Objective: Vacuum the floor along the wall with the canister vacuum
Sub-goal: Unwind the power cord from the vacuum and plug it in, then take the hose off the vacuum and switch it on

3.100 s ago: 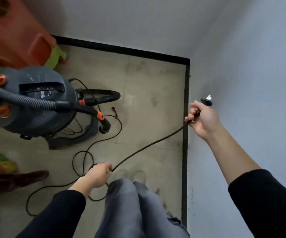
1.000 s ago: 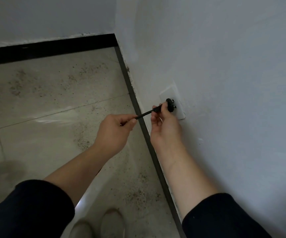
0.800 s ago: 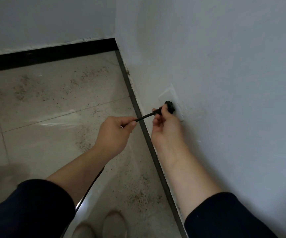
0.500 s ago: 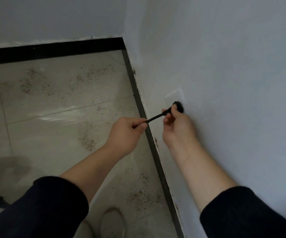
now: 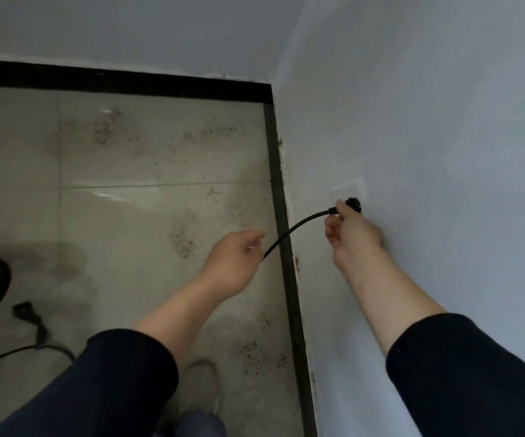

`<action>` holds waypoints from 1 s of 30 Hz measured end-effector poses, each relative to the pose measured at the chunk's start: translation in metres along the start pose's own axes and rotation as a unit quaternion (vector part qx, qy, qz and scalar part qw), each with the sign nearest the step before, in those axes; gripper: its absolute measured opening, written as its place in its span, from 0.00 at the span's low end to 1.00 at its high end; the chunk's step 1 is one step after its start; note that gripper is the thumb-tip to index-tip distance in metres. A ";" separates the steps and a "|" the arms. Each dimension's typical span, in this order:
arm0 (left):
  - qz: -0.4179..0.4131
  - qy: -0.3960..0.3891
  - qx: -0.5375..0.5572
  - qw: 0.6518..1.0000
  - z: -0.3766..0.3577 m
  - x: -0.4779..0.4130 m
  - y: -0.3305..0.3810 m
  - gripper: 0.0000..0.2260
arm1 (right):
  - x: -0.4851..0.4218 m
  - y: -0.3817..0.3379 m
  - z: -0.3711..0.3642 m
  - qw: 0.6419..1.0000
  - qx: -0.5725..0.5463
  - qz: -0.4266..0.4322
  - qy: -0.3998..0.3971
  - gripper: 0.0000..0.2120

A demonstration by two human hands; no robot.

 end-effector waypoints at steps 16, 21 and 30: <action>0.137 0.454 0.032 0.880 0.207 0.323 -0.098 0.12 | 0.346 0.180 -0.066 0.804 0.417 0.012 -0.423 0.12; 0.120 0.519 -0.005 0.846 0.251 0.421 -0.148 0.12 | 0.438 0.236 -0.076 0.741 0.457 0.026 -0.491 0.10; 0.067 0.641 -0.186 0.742 0.341 0.588 -0.221 0.14 | 0.610 0.313 -0.083 0.579 0.513 0.221 -0.594 0.10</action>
Point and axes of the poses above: each hand's wrist, its own x-axis away from the middle knuckle, its own z-axis out of the back of the hand, y = z × x, the point moved 5 cm from there along -x, towards the middle knuckle, and after that the axes turned 3 degrees about -x, right-handed, at the moved point
